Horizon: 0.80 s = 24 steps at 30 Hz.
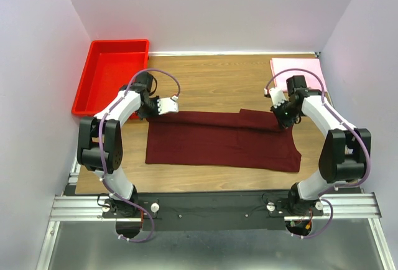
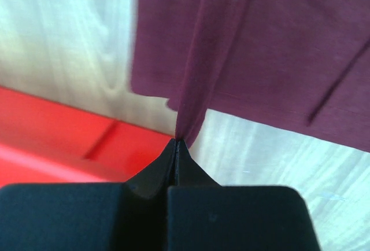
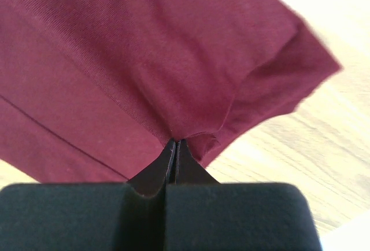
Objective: Fold and stack the t-shirts
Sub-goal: Fold the tshirt
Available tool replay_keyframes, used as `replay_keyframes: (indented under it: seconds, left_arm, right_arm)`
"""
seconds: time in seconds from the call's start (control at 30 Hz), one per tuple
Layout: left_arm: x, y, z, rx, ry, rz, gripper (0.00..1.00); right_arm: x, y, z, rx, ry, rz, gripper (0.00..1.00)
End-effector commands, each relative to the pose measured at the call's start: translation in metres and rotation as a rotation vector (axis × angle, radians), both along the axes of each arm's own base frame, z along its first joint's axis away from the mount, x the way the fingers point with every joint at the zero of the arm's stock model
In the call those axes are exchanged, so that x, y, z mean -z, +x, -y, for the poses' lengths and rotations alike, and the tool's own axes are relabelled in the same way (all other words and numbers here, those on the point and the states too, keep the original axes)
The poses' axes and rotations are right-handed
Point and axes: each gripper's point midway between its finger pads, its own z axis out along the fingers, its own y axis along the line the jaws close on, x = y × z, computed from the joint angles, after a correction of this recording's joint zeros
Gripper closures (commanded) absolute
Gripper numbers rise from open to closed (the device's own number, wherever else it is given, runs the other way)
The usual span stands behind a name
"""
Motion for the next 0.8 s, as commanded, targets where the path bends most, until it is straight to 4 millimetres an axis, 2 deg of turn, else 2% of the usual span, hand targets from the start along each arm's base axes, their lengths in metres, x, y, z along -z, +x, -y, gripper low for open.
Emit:
replay_keyframes:
  seconds: [0.0,0.13,0.17,0.23,0.27,0.3,0.33,0.37,0.4,0.43,0.47,0.5,0.53,0.57,0.6,0.63,0.7,0.73,0.77]
  left_arm:
    - [0.012,-0.007,-0.013,0.005,0.067,-0.013,1.00]
    - [0.021,-0.009,-0.014,0.000,0.071,-0.033,1.00]
    - [0.021,-0.010,-0.013,0.000,0.069,-0.038,0.95]
    - [0.016,-0.015,-0.007,0.017,0.040,-0.050,0.79]
    - [0.008,-0.013,-0.003,0.025,0.018,-0.040,0.67]
    - [0.000,-0.012,0.003,0.036,-0.007,-0.034,0.63]
    - [-0.010,-0.018,0.015,0.044,-0.064,-0.052,0.59]
    - [-0.032,-0.006,0.027,0.056,-0.104,-0.010,0.54]
    - [-0.044,-0.005,0.037,0.059,-0.141,-0.006,0.51]
    - [-0.068,0.001,0.062,0.071,-0.220,0.016,0.50]
    - [-0.077,0.003,0.075,0.068,-0.261,0.020,0.42]
    - [-0.086,0.006,0.088,0.067,-0.297,0.030,0.42]
    - [-0.100,0.013,0.116,0.053,-0.367,0.042,0.42]
    - [-0.106,0.017,0.130,0.047,-0.405,0.044,0.41]
    - [-0.110,0.019,0.145,0.044,-0.441,0.032,0.41]
    - [-0.115,0.032,0.165,0.024,-0.502,0.034,0.41]
    - [-0.115,0.034,0.207,0.001,-0.610,-0.054,0.41]
    - [-0.119,0.030,0.218,-0.004,-0.650,-0.075,0.41]
    - [-0.114,0.037,0.232,-0.018,-0.680,-0.102,0.41]
  right_arm:
    - [0.012,-0.021,-0.010,-0.035,0.020,-0.070,0.99]
    - [0.023,-0.030,-0.012,-0.045,0.015,-0.115,0.99]
    - [0.025,-0.031,-0.011,-0.041,0.011,-0.121,0.99]
    - [0.022,-0.033,-0.009,-0.041,-0.001,-0.136,0.91]
    - [0.019,-0.033,-0.008,-0.034,-0.006,-0.136,0.79]
    - [0.016,-0.036,-0.008,-0.023,-0.006,-0.149,0.73]
    - [0.007,-0.031,-0.008,-0.015,-0.001,-0.126,0.68]
    - [-0.001,-0.029,-0.008,-0.004,0.013,-0.107,0.57]
    - [-0.009,-0.028,-0.008,0.017,0.026,-0.100,0.53]
    - [-0.018,-0.019,-0.007,0.038,0.036,-0.071,0.52]
    - [-0.024,-0.015,-0.007,0.054,0.044,-0.058,0.52]
    - [-0.027,-0.012,-0.010,0.096,0.070,-0.059,0.51]
    - [-0.029,-0.009,-0.011,0.121,0.088,-0.057,0.52]
    - [-0.034,-0.003,-0.014,0.144,0.114,-0.050,0.52]
    - [-0.030,-0.001,-0.017,0.184,0.133,-0.072,0.52]
    - [-0.028,0.002,-0.019,0.204,0.148,-0.079,0.53]
    - [-0.021,0.012,-0.023,0.260,0.178,-0.087,0.56]
    - [-0.018,0.014,-0.023,0.272,0.185,-0.090,0.57]
    - [-0.016,0.017,-0.023,0.285,0.194,-0.092,0.59]
